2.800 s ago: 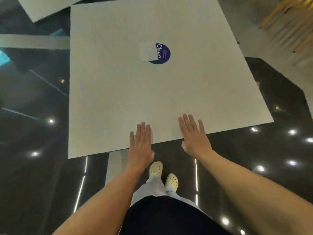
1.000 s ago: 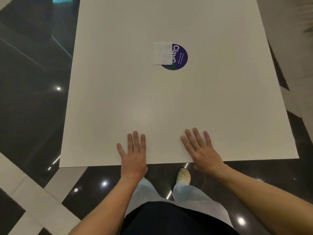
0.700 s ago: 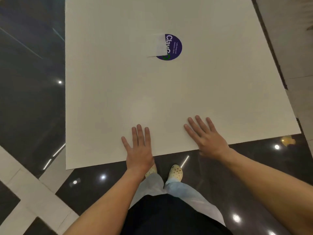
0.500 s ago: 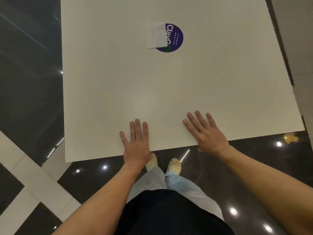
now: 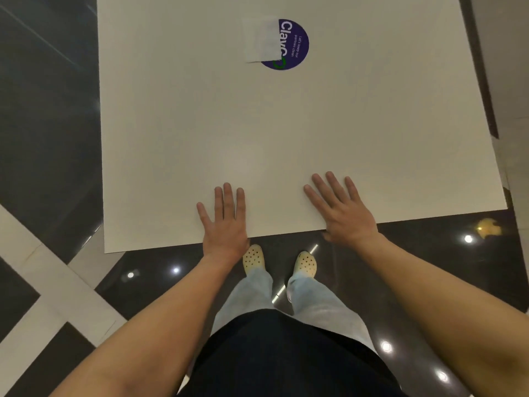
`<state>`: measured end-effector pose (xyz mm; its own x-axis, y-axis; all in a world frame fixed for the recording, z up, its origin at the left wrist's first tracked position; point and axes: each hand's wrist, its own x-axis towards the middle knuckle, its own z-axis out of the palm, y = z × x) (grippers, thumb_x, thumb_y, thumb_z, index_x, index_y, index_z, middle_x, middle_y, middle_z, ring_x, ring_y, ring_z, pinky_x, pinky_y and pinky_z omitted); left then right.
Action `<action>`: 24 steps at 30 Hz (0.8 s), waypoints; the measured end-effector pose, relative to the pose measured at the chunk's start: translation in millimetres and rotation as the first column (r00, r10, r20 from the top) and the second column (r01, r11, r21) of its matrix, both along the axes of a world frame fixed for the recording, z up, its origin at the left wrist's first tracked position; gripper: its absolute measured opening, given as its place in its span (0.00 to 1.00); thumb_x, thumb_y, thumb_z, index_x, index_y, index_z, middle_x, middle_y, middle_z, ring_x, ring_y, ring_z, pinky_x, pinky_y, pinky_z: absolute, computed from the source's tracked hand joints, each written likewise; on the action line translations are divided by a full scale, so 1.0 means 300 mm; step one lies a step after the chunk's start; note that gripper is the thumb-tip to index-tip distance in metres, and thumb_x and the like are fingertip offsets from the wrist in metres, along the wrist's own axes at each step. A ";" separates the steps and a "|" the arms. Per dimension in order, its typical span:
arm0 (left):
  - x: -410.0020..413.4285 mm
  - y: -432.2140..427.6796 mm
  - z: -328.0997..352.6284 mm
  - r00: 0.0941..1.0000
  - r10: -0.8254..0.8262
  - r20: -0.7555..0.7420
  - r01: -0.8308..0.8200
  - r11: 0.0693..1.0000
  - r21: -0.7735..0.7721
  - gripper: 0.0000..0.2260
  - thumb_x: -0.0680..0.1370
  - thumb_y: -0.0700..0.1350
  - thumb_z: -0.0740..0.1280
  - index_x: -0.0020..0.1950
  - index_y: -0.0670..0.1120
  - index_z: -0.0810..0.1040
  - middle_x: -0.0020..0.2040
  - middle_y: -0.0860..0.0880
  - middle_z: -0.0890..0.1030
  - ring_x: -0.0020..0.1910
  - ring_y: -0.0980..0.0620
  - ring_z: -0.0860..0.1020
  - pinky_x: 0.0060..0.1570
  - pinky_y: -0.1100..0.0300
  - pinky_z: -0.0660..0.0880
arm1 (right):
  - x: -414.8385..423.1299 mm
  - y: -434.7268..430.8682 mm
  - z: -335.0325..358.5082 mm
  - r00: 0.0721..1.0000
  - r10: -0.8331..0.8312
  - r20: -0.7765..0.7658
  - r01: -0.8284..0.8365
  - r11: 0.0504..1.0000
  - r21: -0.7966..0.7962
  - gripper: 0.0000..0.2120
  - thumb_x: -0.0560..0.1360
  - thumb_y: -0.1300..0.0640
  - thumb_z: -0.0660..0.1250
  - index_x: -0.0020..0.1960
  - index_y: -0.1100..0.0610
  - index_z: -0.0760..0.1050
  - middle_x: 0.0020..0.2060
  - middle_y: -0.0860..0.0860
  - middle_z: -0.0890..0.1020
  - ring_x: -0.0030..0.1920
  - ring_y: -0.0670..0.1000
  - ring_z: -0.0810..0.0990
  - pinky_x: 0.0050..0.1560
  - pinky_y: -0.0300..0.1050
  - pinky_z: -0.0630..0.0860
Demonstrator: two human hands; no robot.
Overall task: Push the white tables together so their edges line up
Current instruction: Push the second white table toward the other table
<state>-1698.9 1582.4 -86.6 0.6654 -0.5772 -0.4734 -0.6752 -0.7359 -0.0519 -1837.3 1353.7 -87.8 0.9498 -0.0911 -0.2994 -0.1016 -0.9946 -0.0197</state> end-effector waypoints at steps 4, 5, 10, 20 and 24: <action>-0.009 0.006 -0.006 1.000 0.002 0.028 -0.001 0.999 -0.040 0.46 0.75 0.45 0.64 0.69 0.44 0.24 0.72 0.39 0.31 0.71 0.39 0.32 0.66 0.33 0.41 | -0.051 0.048 -0.014 0.923 -0.378 0.067 0.376 0.926 0.035 0.53 0.66 0.52 0.72 0.76 0.48 0.37 0.76 0.56 0.41 0.75 0.60 0.38 0.70 0.63 0.33; -0.012 0.010 -0.010 0.999 0.003 0.052 0.000 0.999 -0.055 0.46 0.74 0.44 0.64 0.70 0.44 0.25 0.73 0.39 0.32 0.72 0.39 0.35 0.67 0.33 0.42 | -0.077 0.037 -0.020 0.894 -0.438 0.095 0.436 0.899 0.044 0.52 0.66 0.53 0.73 0.76 0.48 0.39 0.76 0.56 0.42 0.75 0.60 0.39 0.69 0.62 0.31; -0.012 0.023 0.001 0.995 -0.023 0.094 0.034 0.992 -0.119 0.47 0.67 0.43 0.72 0.75 0.43 0.42 0.75 0.38 0.45 0.74 0.39 0.46 0.66 0.32 0.50 | -0.150 -0.091 -0.021 0.894 -0.418 0.164 0.419 0.908 0.028 0.48 0.63 0.53 0.75 0.75 0.52 0.50 0.75 0.61 0.55 0.74 0.66 0.51 0.67 0.71 0.40; -0.006 0.026 -0.071 0.977 -0.003 0.213 0.045 0.980 -0.194 0.48 0.63 0.48 0.76 0.76 0.42 0.51 0.75 0.38 0.55 0.74 0.39 0.54 0.66 0.30 0.51 | -0.148 -0.156 -0.114 0.935 -0.160 0.316 0.219 0.962 -0.162 0.46 0.67 0.41 0.70 0.76 0.54 0.51 0.75 0.58 0.52 0.72 0.67 0.54 0.67 0.72 0.53; 0.050 -0.003 -0.072 0.968 -0.024 0.249 0.079 0.974 -0.213 0.41 0.64 0.41 0.68 0.75 0.42 0.54 0.75 0.38 0.55 0.73 0.38 0.54 0.63 0.28 0.55 | -0.080 -0.194 -0.110 0.937 -0.148 0.317 0.205 0.967 -0.152 0.51 0.62 0.41 0.74 0.76 0.54 0.50 0.75 0.58 0.52 0.72 0.68 0.54 0.68 0.71 0.50</action>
